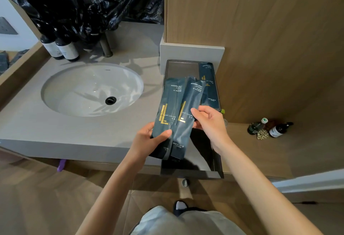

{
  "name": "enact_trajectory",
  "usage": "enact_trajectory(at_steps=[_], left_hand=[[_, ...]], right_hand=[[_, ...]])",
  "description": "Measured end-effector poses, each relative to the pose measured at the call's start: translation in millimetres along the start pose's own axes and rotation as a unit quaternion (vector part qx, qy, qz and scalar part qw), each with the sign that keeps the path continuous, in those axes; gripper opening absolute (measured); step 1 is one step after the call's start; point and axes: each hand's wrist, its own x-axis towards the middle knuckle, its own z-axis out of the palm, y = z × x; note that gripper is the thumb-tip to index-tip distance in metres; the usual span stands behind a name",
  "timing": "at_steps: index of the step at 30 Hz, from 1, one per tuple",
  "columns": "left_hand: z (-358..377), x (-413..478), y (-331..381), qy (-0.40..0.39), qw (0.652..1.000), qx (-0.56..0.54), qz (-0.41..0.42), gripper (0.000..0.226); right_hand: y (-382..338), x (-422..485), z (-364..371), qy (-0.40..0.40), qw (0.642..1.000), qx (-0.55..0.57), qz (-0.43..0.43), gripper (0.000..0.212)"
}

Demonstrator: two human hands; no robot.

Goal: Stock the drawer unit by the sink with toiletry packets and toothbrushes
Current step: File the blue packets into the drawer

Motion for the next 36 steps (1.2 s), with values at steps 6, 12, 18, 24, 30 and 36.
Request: enact_trajectory(at_steps=[6, 12, 18, 24, 30, 36], left_hand=[[-8.3, 3.3, -3.1, 0.034, 0.999, -0.018, 0.001, 0.023], [-28.1, 9.8, -3.7, 0.078, 0.996, -0.038, -0.003, 0.021], [-34.6, 12.2, -1.1, 0.087, 0.995, -0.047, 0.001, 0.023], [-31.5, 10.3, 0.3, 0.088, 0.995, -0.039, 0.008, 0.025], [-32.7, 5.5, -4.3, 0.098, 0.994, -0.044, -0.007, 0.024], [-32.2, -0.2, -7.6, 0.084, 0.995, -0.05, -0.012, 0.022]], right_hand=[[3.6, -0.9, -29.7, -0.002, 0.997, 0.011, 0.076, 0.024], [1.3, -8.8, -56.0, -0.147, 0.955, -0.089, 0.243, 0.022], [15.1, -4.0, -48.7, -0.153, 0.943, -0.126, 0.268, 0.012], [35.5, 15.3, -19.1, -0.105, 0.96, -0.149, 0.214, 0.009], [48.5, 31.0, -2.9, -0.051, 0.963, -0.19, 0.186, 0.021], [62.1, 28.0, -2.8, -0.022, 0.945, -0.31, 0.105, 0.011]])
